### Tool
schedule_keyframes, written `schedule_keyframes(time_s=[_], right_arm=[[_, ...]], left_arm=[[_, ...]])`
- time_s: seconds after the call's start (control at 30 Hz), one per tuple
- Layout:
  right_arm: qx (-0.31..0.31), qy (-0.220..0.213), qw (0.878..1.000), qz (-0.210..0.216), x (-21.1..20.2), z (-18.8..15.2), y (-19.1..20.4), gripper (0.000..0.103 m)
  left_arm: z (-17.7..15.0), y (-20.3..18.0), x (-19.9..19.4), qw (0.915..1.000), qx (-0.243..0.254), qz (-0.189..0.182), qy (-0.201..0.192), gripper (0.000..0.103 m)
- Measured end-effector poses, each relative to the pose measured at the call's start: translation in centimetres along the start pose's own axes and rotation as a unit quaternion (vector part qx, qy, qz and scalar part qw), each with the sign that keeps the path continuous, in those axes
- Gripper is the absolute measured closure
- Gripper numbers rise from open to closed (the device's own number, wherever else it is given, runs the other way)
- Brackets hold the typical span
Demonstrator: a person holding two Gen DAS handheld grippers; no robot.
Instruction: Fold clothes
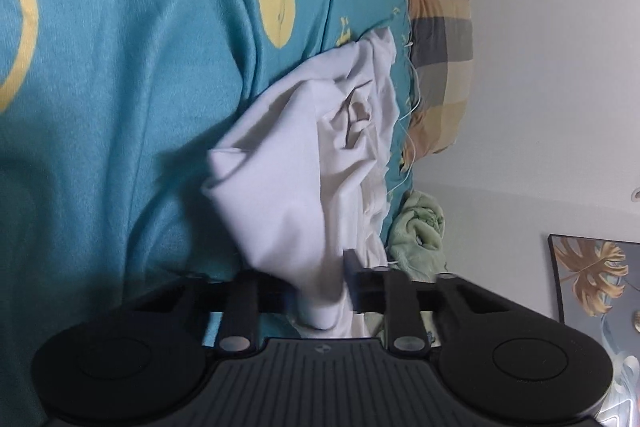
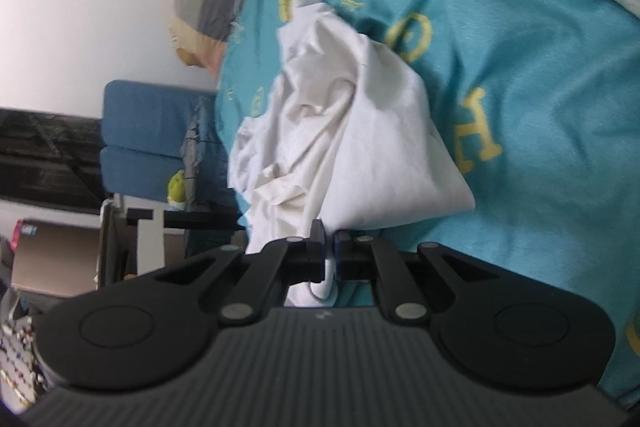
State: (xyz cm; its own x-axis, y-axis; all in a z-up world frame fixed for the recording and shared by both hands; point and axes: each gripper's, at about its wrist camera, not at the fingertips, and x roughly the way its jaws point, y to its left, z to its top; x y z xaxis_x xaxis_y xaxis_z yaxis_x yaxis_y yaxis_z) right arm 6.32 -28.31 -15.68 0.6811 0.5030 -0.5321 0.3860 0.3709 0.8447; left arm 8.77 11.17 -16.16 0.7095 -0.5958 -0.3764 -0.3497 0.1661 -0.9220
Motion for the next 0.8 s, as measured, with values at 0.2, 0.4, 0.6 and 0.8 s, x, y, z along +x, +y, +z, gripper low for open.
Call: schedule_keyframes(time_s=[0.2, 0.4, 0.6, 0.8], right_arm=[[0.069, 0.008, 0.997, -0.026, 0.6, -0.1, -2.4, 0.093], [0.095, 0.012, 0.995, -0.043, 0.9, -0.2, -3.2, 0.062], [0.108, -0.004, 0.993, -0.036, 0.4, -0.1, -3.4, 0.028], [0.067, -0.022, 0.995, -0.065, 0.5, 0.4, -2.7, 0.087]], left_arm=[[-0.1, -1.5, -0.7, 0.9994, 0.022, -0.023, -0.016, 0.094], [-0.4, -1.7, -1.2, 0.9991, 0.022, -0.027, -0.022, 0.094], [0.0, -1.8, -0.8, 0.9988, 0.022, -0.037, -0.025, 0.094], [0.0, -2.4, -0.9, 0.998, 0.028, -0.048, -0.029, 0.095]])
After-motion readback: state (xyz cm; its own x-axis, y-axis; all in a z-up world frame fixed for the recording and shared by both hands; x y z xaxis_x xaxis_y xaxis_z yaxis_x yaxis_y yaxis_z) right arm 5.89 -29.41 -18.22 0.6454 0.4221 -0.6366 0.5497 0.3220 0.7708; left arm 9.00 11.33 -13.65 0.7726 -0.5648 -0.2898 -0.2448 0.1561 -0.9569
